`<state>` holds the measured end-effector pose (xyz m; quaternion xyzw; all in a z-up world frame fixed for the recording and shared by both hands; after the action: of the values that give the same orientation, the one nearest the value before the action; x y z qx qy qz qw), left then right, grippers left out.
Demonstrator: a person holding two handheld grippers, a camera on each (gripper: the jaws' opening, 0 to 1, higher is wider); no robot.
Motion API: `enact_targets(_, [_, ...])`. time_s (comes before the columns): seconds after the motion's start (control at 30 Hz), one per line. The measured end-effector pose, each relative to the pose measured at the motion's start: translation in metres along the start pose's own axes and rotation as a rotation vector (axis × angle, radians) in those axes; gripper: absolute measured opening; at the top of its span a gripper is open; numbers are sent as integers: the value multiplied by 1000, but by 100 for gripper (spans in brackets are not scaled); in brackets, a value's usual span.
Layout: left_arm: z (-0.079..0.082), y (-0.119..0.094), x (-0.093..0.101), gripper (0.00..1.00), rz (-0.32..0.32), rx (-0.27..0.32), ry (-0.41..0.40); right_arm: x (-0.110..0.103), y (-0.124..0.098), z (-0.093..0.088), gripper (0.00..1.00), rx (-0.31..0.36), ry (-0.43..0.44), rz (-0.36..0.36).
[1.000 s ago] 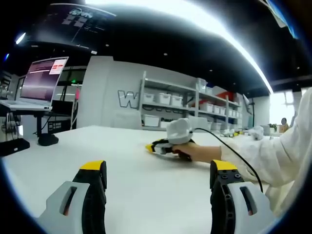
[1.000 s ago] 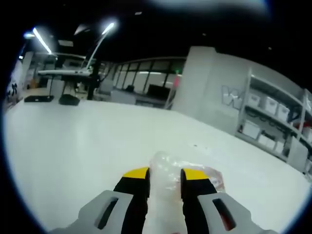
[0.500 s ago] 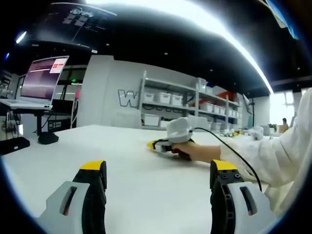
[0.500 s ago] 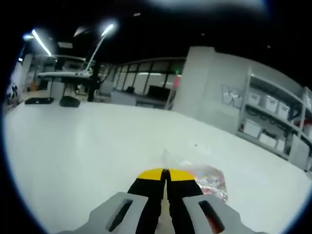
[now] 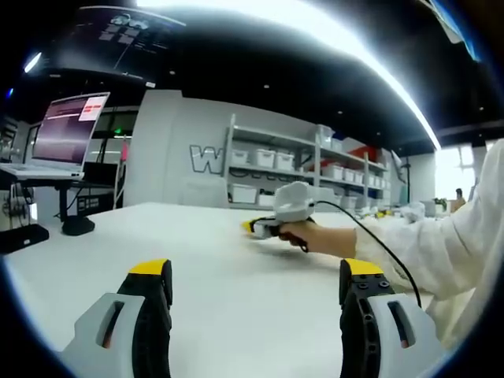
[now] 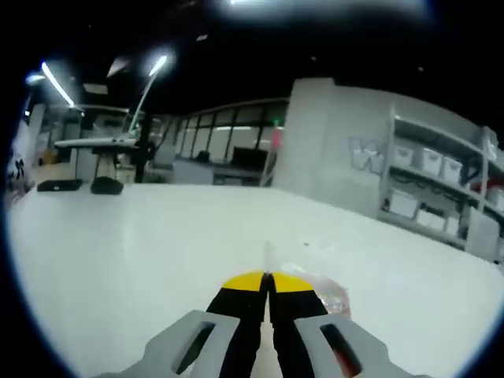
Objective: Open the resealable bag by pulling the two sides of the seal apart until the entire bag opening is separated and visibly accessible.
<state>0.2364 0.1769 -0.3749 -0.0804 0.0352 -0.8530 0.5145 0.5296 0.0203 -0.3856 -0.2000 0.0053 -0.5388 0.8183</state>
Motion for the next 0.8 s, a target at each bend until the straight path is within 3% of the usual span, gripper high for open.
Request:
enact_targets(0.2, [0, 0, 3, 86, -8, 5, 2, 11, -8, 20, 0, 37, -9, -23])
enact_targets(0.43, [-2, -1, 2, 86, -8, 4, 3, 14, -9, 21, 0, 35, -24, -38])
enact_targets(0.8, [-3, -3, 0, 86, -3, 8, 3, 34, -16, 41, 0, 64, -14, -84])
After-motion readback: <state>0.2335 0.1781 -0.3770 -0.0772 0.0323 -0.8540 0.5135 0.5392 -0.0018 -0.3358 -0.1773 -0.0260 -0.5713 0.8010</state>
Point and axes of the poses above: the point that each gripper's makers call its tool centre point, and the gripper's own axes: y roughly forward along the fingers, x roughly to its right, z roughly out of its top, the point moved 3 cm from there along -y, roughly backward along the fingers, and after that the axes turned 11 degrees about -x, right-handed, at the moved point
